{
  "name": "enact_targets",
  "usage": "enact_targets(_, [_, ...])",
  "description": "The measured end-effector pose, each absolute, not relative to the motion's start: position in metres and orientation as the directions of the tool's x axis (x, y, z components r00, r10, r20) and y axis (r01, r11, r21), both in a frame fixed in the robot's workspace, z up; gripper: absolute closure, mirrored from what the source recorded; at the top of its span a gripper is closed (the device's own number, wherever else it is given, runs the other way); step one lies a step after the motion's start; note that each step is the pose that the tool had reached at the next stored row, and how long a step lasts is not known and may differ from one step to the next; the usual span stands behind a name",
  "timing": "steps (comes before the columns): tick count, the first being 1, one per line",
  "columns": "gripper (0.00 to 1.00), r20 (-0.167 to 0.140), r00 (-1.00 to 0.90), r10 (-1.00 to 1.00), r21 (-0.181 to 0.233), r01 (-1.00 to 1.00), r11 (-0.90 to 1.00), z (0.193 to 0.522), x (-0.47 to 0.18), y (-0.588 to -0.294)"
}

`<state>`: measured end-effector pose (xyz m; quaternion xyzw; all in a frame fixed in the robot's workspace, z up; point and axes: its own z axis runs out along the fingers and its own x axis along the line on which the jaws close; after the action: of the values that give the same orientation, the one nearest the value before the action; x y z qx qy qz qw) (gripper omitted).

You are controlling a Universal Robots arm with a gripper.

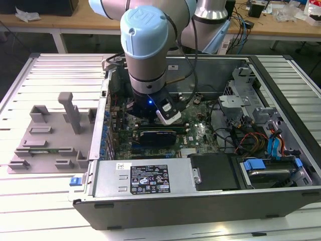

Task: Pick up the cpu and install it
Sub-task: 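Install the second cpu locking lever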

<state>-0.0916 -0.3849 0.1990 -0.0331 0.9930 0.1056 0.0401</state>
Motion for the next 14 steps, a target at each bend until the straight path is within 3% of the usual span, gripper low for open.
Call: enact_targets(14, [0.89,-0.087,-0.995,-0.057,0.210,-0.074,0.975,0.210,-0.092,-0.384])
